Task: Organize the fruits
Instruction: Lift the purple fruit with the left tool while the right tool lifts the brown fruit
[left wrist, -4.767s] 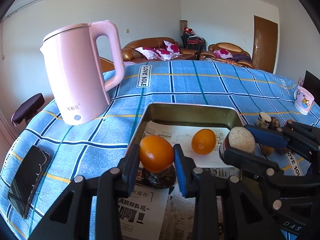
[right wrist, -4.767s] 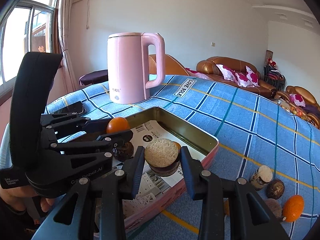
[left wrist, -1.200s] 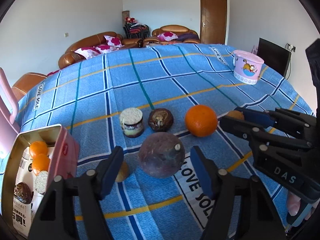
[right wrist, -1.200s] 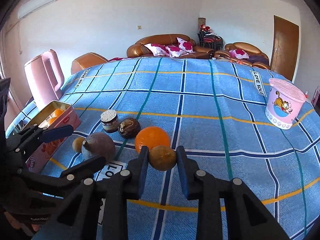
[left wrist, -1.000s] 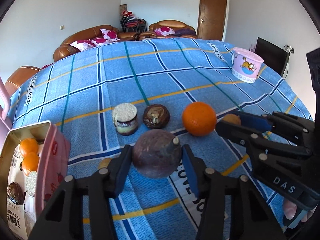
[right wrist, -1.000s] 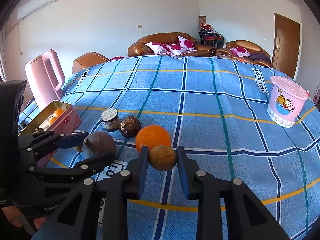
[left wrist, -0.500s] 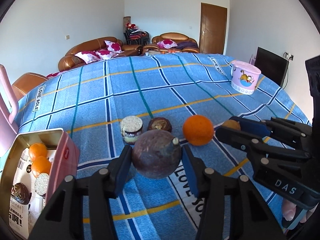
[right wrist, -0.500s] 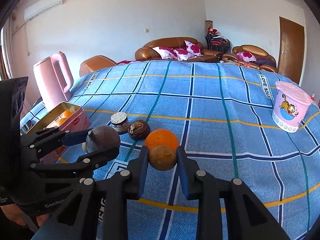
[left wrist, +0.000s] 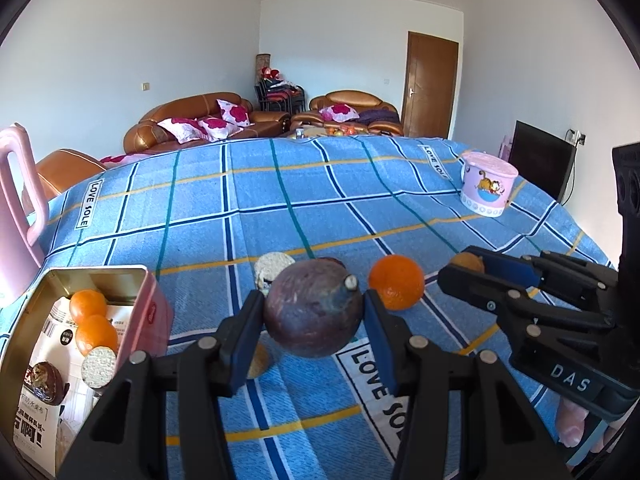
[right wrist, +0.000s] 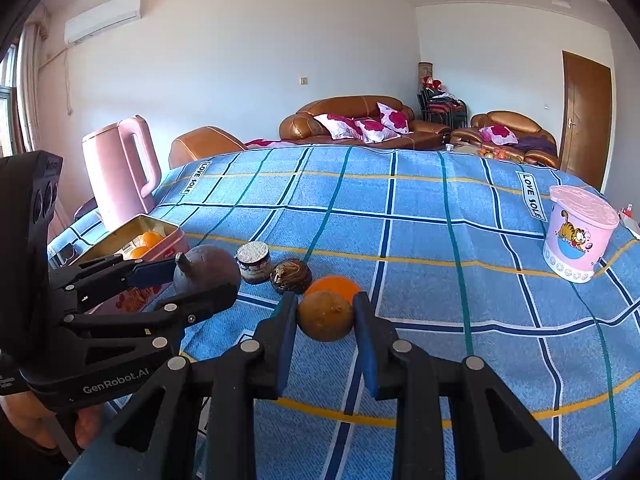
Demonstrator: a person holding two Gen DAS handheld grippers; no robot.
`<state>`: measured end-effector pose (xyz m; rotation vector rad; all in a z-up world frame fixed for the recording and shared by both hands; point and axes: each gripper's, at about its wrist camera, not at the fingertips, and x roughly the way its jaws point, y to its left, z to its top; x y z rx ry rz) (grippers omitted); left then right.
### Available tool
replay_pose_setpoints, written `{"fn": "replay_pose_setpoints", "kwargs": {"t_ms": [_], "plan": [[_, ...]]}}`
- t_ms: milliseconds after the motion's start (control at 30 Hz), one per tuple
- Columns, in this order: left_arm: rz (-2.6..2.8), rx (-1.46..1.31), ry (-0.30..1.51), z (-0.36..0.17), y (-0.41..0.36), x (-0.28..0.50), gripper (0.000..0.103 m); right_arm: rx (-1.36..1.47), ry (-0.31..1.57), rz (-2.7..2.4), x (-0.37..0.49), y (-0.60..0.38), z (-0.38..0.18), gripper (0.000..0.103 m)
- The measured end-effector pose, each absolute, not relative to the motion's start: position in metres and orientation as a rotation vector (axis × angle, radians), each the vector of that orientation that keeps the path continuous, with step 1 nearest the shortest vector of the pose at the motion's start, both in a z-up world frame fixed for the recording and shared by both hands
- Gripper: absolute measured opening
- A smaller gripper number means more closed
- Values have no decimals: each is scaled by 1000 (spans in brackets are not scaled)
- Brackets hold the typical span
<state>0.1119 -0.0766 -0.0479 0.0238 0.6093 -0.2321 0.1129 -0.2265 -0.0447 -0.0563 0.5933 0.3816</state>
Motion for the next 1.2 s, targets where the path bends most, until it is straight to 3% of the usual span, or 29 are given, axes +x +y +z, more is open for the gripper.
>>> {"fn": "replay_pose_setpoints", "kwargs": {"t_ms": [1200], "plan": [[-164,7,458,-33,-67,88,52,-72,447,381,90,-229,-32,30]]}}
